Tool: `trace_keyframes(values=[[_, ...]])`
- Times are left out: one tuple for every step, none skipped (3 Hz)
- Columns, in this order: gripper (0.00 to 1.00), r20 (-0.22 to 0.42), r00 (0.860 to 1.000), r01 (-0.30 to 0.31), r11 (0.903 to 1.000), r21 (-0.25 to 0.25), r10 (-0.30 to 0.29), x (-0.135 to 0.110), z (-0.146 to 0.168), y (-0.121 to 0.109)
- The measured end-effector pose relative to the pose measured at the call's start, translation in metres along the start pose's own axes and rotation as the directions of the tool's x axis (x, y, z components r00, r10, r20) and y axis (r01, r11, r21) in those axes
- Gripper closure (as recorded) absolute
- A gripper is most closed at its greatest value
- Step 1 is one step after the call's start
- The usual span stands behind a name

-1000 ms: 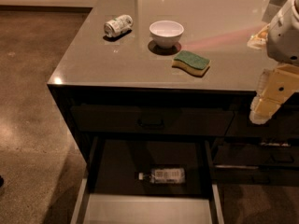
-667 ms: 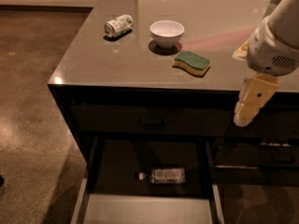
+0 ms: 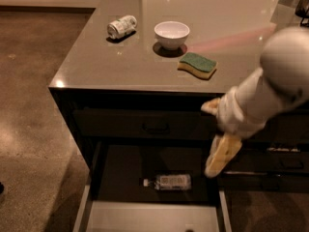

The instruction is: Pick blue plastic bottle from middle drawer and place on counter

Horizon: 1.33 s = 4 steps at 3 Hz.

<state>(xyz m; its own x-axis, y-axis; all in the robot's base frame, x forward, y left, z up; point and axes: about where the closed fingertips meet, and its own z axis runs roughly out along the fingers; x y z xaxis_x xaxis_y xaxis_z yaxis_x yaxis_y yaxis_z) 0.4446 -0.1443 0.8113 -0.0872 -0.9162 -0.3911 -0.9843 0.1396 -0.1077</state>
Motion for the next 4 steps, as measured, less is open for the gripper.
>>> trace_keyframes(values=[[0.00, 0.106, 0.993, -0.050, 0.9983, -0.029, 0.053, 0.039, 0.058, 0.038], [0.00, 0.113, 0.992, -0.063, 0.9978, -0.023, 0.065, 0.048, 0.063, 0.043], [0.00, 0.112, 0.992, -0.061, 0.9979, -0.024, 0.063, 0.047, 0.063, 0.043], [0.00, 0.123, 0.992, -0.034, 0.9994, 0.008, 0.033, 0.055, 0.094, 0.028]])
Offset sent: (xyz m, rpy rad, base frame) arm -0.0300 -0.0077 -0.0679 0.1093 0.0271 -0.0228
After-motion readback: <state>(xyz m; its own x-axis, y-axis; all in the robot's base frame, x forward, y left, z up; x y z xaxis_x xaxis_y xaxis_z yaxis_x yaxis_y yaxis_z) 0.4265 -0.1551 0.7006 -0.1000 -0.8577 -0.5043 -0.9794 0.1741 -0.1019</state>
